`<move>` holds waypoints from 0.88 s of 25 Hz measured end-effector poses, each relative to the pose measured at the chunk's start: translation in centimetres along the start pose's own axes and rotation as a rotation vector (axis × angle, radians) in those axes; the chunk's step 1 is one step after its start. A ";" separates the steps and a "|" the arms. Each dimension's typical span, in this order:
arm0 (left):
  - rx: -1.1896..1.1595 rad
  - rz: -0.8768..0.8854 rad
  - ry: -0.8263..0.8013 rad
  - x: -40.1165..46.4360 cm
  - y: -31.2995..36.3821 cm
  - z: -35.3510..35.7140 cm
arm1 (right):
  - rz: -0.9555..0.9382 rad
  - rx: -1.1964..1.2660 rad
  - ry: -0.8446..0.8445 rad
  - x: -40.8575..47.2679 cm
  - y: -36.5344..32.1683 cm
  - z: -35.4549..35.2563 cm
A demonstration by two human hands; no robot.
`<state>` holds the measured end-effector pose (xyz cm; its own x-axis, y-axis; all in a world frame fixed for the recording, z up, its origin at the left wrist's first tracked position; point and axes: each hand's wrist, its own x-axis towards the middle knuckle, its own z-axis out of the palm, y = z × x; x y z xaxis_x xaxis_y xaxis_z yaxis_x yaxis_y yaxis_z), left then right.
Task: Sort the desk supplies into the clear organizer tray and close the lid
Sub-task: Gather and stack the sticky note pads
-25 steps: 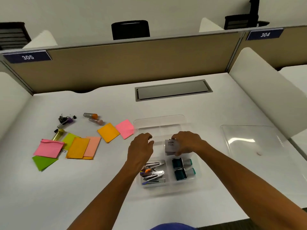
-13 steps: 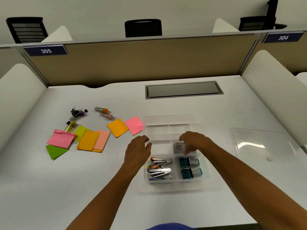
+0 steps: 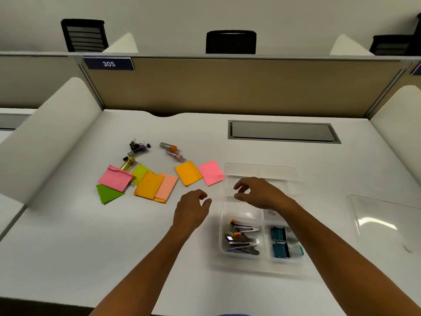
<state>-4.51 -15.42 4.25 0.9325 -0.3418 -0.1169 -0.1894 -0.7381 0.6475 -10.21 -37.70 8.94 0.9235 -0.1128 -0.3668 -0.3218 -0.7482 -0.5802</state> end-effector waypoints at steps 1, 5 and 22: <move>0.019 -0.007 0.006 0.1 -0.8 -0.4 | -0.014 0.014 0.019 0.5 -0.6 0.3; 0.054 -0.063 0.010 0.9 -4.1 -2.0 | -0.028 0.078 0.093 2.7 -2.9 1.8; 0.269 -0.327 0.073 9.1 -13.5 -4.6 | 0.221 -0.151 0.121 15.8 -9.0 7.5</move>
<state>7.91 -5.90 -2.05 0.9743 -0.0292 -0.2232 0.0555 -0.9297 0.3642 5.71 -27.80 2.90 0.8555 -0.3544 -0.3775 -0.4916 -0.7846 -0.3777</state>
